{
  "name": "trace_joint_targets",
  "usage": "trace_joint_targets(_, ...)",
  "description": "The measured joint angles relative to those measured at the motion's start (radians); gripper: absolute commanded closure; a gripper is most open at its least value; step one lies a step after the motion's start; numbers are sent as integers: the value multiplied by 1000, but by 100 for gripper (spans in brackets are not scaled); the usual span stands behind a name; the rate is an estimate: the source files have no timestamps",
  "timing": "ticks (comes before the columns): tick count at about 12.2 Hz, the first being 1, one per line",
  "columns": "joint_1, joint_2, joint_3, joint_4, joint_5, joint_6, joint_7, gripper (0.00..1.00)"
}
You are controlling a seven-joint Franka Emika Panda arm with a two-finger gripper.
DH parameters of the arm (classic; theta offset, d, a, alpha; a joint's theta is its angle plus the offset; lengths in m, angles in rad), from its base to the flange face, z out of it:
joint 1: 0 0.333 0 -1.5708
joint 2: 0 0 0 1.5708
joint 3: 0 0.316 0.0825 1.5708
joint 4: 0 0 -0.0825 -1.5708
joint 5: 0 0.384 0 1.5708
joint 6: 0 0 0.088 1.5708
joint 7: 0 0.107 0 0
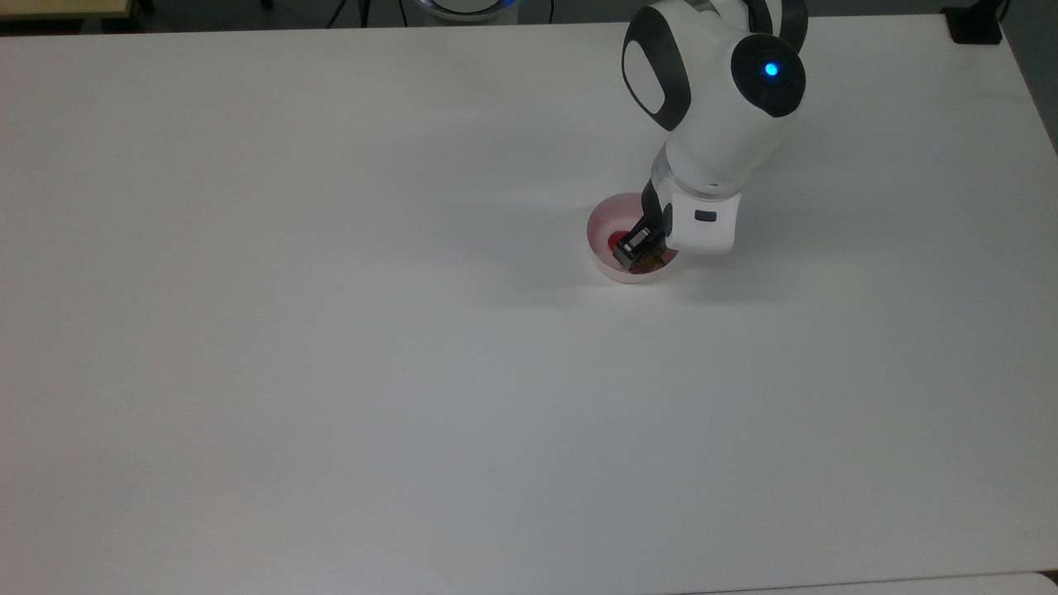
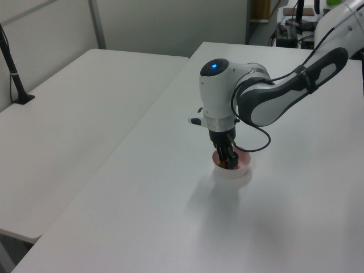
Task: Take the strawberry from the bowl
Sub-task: 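Close the gripper on the red strawberry inside the bowl, then lift the gripped strawberry up out of the pink bowl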
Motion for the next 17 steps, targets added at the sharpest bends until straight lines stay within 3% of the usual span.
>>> trace_joint_targets(12,0,-2,0,7,0,0,0,61)
trace_joint_targets(17,0,-79,0,13,6,-27,0,61)
